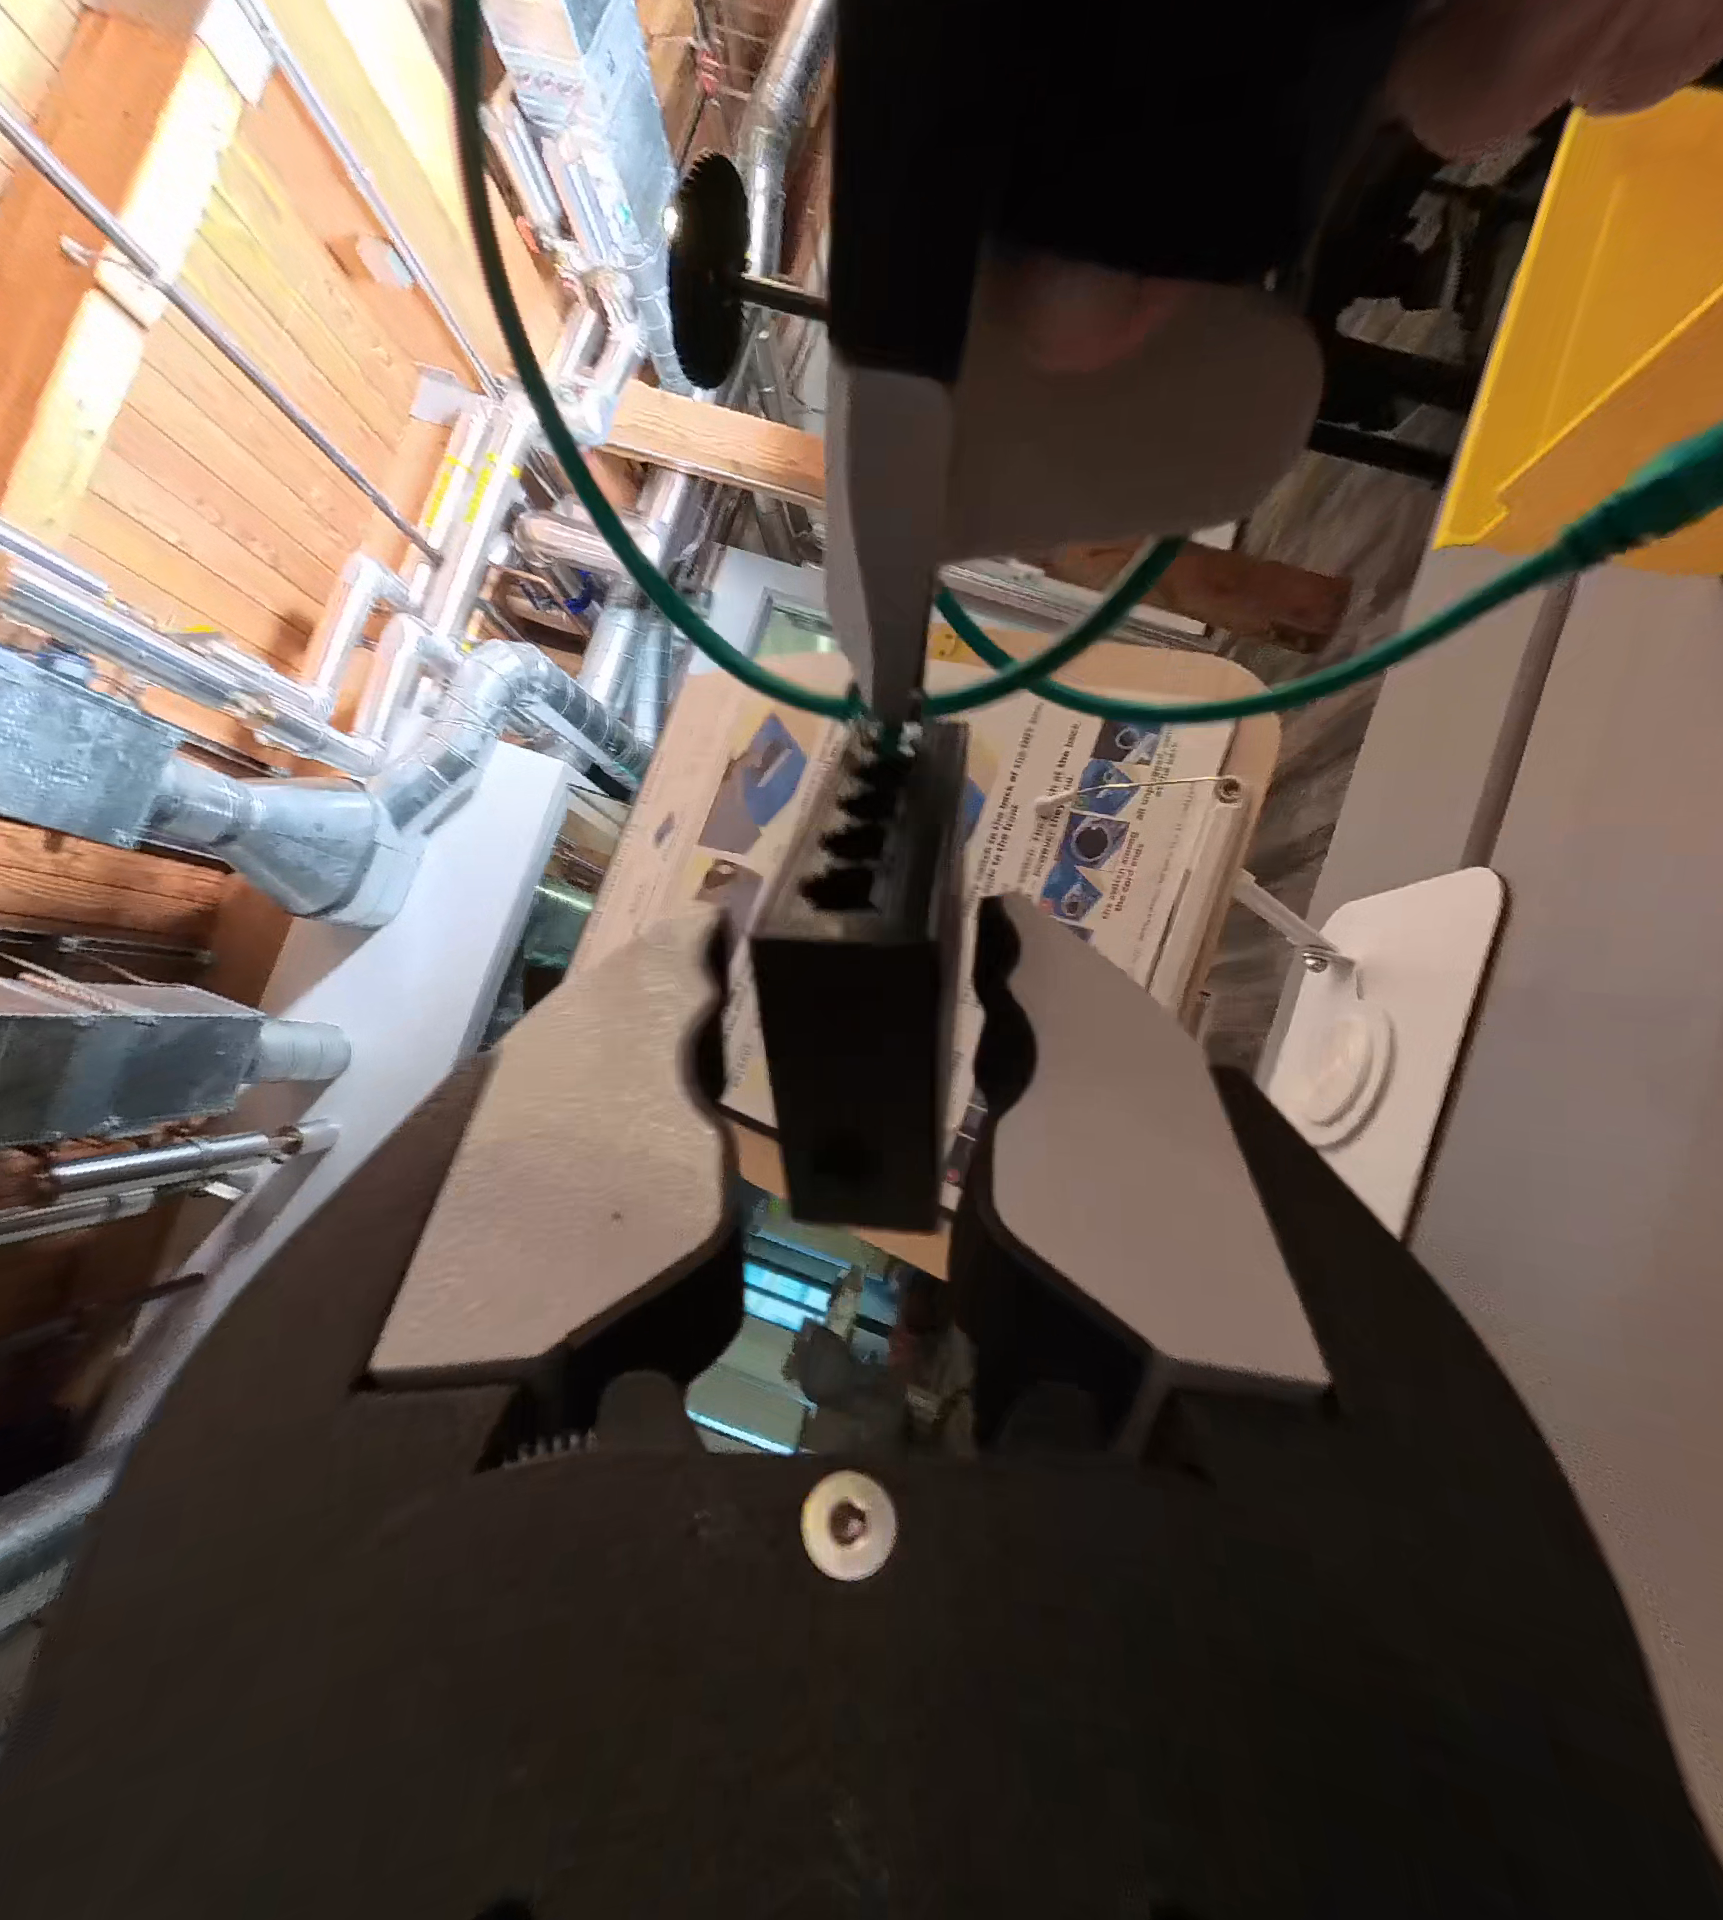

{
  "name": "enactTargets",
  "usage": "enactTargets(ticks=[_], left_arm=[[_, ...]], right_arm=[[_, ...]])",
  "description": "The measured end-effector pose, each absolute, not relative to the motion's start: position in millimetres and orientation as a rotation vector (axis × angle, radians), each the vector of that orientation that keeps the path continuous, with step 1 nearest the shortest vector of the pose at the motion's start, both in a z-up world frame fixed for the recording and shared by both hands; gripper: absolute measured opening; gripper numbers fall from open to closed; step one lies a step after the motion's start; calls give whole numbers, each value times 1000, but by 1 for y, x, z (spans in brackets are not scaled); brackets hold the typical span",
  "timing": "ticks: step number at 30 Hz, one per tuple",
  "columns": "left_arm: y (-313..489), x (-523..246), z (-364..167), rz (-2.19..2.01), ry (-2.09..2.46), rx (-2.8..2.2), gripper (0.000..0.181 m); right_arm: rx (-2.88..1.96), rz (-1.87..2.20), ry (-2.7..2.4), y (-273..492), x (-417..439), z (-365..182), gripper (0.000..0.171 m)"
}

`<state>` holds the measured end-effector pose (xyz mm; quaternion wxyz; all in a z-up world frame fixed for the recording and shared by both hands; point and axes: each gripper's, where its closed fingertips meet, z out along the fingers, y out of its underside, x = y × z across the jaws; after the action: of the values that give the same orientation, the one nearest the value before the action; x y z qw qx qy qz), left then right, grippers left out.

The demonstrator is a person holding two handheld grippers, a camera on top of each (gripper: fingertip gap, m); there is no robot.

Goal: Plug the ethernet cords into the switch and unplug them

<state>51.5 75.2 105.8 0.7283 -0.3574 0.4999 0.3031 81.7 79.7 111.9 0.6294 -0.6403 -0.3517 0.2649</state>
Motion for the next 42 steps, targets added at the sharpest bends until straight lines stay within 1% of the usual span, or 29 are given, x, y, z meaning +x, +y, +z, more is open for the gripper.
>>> enactTargets(ticks=[1,2,6,9,12,14,17,22,24,25,27,29,31,33,36,39,42], left_arm=[[75,53,103,678,1124,-771,35],[76,53,100,682,1140,-769,33],[78,53,95,655,1162,-820,29],[80,51,95,645,1172,-868,29],[86,40,103,693,1119,-890,29],[92,25,110,702,1071,-932,29],[98,2,120,693,1018,-985,29],[103,-33,136,712,931,-1040,29],[102,-42,142,711,902,-1049,29],[101,-45,145,709,891,-1050,29],[98,-47,148,693,886,-1051,29],[96,-46,151,684,883,-1044,29],[94,-46,152,671,883,-1041,29],[92,-45,153,661,885,-1039,29],[89,-42,154,650,892,-1029,29],[86,-36,155,639,902,-1015,29],[82,-29,154,635,919,-1000,29]], right_arm=[[-1481,610,-820,80,80,109,13],[-1482,605,-822,80,80,108,13],[-1496,600,-842,81,79,104,13],[-1482,638,-836,81,78,105,13],[-1405,701,-833,74,76,117,24],[-1334,696,-848,65,78,128,28],[-1245,643,-895,50,81,140,27],[-1249,636,-922,24,82,133,25],[-1312,712,-899,13,79,103,21],[-1377,756,-881,10,75,78,19],[-1586,795,-883,10,68,7,17],[-1822,718,-875,16,71,-63,14],[-1948,601,-840,22,79,-103,14],[-2067,602,-838,19,79,-124,14],[-2173,593,-807,22,80,-141,17],[-2215,620,-788,22,78,-149,16],[-2217,497,-820,28,80,-155,18]])
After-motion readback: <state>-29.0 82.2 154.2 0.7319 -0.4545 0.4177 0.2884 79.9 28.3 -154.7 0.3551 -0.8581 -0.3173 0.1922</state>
